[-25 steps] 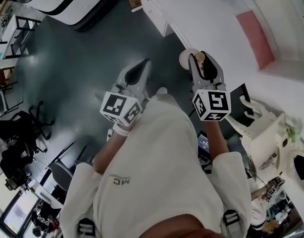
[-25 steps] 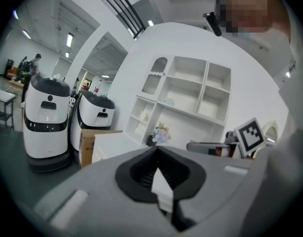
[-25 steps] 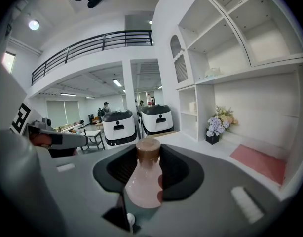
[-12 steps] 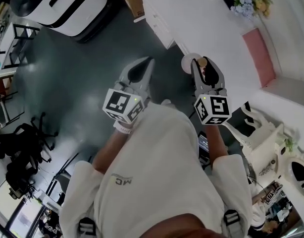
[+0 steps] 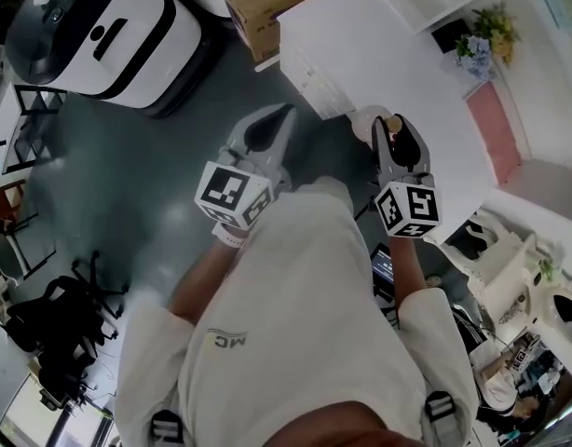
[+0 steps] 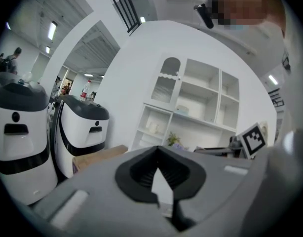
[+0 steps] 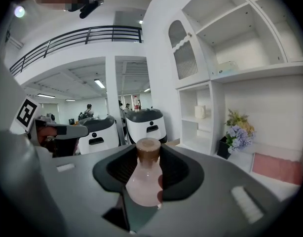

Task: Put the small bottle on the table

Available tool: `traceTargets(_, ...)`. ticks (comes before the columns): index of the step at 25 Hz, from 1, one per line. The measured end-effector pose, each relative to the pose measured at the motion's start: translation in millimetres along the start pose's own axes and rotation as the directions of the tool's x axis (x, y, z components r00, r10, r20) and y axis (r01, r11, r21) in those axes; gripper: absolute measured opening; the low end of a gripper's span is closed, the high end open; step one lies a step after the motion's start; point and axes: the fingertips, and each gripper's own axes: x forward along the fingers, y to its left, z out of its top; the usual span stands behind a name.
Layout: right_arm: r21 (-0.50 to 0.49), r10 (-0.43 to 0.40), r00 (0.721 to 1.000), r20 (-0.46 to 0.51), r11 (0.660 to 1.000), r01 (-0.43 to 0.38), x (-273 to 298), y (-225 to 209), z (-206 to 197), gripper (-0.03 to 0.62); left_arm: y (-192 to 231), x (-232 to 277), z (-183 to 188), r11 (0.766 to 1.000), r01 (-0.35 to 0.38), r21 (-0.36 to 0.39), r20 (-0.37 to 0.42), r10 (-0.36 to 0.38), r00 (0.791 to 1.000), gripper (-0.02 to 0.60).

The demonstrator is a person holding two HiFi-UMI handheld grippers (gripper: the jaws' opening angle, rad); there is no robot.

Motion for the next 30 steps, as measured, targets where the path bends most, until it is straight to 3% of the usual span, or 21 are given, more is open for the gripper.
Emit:
traceTargets(7,-0.017,-0.036,0.999,-0.002,0.999,0.036,62,-3,16,0.141,54,31,14,1.0,0.02,-0.015,-0.015,-0.02,1.0,0.0)
traceTargets(16,-0.032,-0.053,0.998,-0.041,0.998,0.052,112,-42,1,0.141,80,94,13,1.0,0.013,-0.016,-0.048,-0.014,0.999,0.0)
traceTargets(30,-0.023,-0.03,0.996,-0.086,0.999,0.028,189,-93,-46,0.141,102,170,-32,0.999,0.01,-0.034,-0.167,-0.015,0.986,0.0)
